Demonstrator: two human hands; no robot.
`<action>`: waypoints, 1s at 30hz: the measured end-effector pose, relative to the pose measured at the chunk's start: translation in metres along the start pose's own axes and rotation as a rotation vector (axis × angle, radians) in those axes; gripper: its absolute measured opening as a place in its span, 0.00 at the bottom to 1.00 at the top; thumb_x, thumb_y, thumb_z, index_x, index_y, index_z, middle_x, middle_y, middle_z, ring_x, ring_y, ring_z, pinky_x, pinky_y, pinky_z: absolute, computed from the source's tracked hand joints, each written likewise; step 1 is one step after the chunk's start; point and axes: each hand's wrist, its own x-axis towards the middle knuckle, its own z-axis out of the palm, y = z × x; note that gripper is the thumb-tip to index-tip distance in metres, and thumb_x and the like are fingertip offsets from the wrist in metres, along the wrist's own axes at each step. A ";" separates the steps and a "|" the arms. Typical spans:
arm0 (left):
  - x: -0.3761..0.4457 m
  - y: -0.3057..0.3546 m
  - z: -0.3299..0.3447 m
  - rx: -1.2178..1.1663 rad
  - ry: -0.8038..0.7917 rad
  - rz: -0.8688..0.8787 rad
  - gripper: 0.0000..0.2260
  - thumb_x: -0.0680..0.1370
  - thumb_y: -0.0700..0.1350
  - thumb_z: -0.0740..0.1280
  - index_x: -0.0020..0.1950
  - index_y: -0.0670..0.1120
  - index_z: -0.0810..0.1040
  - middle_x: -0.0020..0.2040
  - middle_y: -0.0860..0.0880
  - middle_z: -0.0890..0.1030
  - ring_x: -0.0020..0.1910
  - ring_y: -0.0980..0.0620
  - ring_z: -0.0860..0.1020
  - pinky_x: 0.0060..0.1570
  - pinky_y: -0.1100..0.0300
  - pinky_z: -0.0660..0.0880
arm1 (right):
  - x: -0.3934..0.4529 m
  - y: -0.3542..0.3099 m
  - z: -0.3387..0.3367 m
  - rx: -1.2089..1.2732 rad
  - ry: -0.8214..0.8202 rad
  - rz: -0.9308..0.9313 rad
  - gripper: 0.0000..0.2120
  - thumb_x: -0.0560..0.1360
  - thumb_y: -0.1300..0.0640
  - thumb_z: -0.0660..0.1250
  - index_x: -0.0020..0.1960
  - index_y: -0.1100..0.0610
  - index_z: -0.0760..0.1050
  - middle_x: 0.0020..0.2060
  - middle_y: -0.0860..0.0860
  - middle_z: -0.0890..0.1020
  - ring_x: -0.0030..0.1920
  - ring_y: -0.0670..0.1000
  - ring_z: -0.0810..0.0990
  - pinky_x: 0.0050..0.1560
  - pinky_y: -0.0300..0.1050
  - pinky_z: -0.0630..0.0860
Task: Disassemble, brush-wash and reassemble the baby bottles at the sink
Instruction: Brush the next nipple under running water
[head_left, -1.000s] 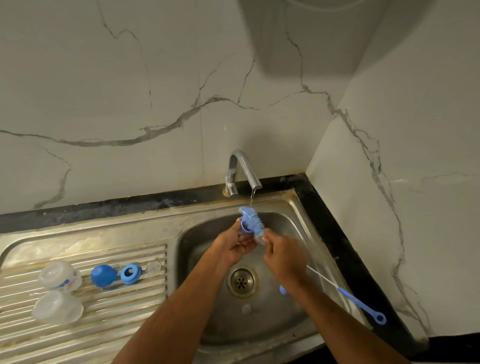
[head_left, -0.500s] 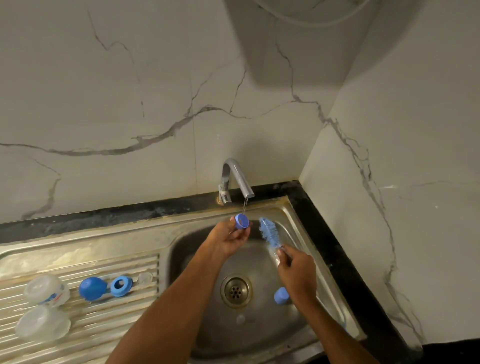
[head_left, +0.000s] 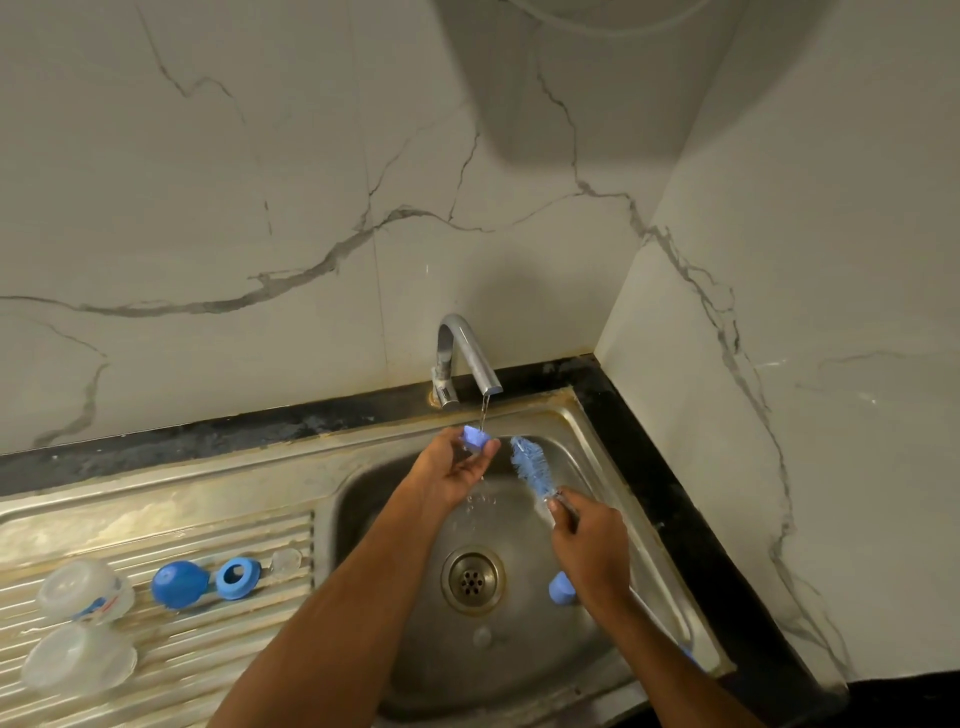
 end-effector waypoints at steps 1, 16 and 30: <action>0.001 0.001 -0.001 -0.013 0.008 -0.010 0.13 0.82 0.43 0.65 0.63 0.37 0.73 0.60 0.31 0.77 0.52 0.40 0.83 0.53 0.53 0.82 | 0.001 0.000 0.001 -0.002 -0.001 -0.006 0.05 0.79 0.55 0.67 0.45 0.49 0.79 0.34 0.39 0.78 0.37 0.36 0.79 0.34 0.29 0.72; -0.001 0.003 -0.002 0.150 -0.051 0.049 0.13 0.78 0.33 0.68 0.63 0.36 0.75 0.63 0.34 0.76 0.62 0.37 0.78 0.62 0.46 0.78 | 0.003 0.004 -0.002 -0.010 -0.006 -0.012 0.04 0.78 0.55 0.68 0.45 0.51 0.81 0.34 0.38 0.77 0.35 0.35 0.78 0.33 0.27 0.71; -0.002 0.001 -0.013 0.235 -0.107 0.034 0.22 0.78 0.24 0.54 0.66 0.38 0.77 0.61 0.36 0.81 0.61 0.40 0.81 0.60 0.46 0.78 | 0.000 0.008 -0.005 -0.023 -0.023 -0.017 0.06 0.79 0.55 0.67 0.44 0.48 0.78 0.35 0.39 0.79 0.36 0.36 0.79 0.33 0.29 0.72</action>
